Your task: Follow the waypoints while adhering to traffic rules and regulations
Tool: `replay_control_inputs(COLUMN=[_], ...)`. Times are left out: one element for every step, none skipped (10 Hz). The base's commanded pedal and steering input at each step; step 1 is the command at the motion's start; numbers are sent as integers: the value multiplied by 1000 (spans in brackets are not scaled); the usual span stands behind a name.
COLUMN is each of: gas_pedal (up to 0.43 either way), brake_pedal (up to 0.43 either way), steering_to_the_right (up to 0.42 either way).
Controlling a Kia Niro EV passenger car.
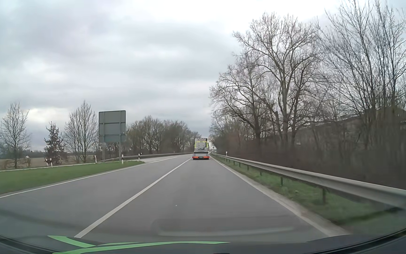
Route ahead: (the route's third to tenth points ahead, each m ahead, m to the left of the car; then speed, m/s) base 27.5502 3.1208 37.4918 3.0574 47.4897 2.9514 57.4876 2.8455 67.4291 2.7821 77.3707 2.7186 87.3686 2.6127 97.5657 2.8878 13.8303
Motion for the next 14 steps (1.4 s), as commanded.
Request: replay_control_inputs(gas_pedal=[87,87,87,87,87,87,87,110,110,118,118,118,118,130], brake_pedal=[0,0,0,0,0,0,0,0,0,0,0,0,0,0], steering_to_the_right=[1,1,1,1,1,1,1,1,1,1,1,1,1,1])
